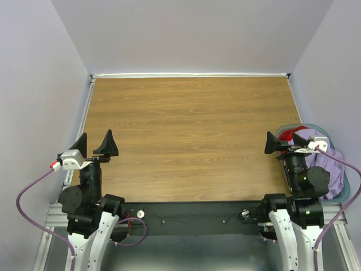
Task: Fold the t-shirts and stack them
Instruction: Grab the tshirt from the pile
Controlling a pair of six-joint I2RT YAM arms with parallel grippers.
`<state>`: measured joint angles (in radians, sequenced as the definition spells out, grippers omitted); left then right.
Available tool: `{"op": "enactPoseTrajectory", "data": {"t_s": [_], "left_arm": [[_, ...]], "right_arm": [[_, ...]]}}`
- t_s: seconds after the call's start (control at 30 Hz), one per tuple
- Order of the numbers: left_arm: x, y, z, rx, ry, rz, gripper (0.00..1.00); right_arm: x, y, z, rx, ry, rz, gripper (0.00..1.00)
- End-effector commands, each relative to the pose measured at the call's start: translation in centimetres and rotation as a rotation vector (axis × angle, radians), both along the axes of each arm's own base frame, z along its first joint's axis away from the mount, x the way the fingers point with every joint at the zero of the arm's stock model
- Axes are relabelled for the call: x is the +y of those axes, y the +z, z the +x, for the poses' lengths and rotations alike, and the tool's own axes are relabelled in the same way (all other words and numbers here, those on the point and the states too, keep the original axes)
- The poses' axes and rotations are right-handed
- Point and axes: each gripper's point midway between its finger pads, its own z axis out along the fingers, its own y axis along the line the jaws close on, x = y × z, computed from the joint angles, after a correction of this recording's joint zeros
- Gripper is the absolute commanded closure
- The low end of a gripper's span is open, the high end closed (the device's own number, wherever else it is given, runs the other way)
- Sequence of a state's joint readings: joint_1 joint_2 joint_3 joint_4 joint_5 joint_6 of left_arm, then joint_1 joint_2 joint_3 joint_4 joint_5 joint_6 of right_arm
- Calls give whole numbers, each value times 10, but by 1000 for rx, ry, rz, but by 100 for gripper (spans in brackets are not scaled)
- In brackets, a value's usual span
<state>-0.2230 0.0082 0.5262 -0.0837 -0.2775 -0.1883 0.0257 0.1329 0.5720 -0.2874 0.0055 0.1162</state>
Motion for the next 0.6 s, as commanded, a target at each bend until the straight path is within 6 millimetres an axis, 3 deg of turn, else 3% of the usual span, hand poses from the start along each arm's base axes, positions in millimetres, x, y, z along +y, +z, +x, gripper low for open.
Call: {"op": "enactPoseTrajectory", "data": {"t_s": [0.0, 0.13, 0.33, 0.47, 0.57], "left_arm": [[4, 5, -5, -36, 16, -14, 1], [5, 5, -6, -37, 20, -14, 1], [5, 7, -10, -60, 14, -16, 1], [6, 8, -15, -78, 11, -32, 1], [7, 8, -17, -84, 9, -45, 1]], "right_arm": [[-18, 1, 0, 34, -103, 39, 0], [-45, -4, 4, 95, -266, 77, 0], [-69, -7, 10, 189, -410, 58, 0], [-114, -18, 1, 310, -735, 103, 0], [-121, -30, 14, 439, -818, 73, 0]]}}
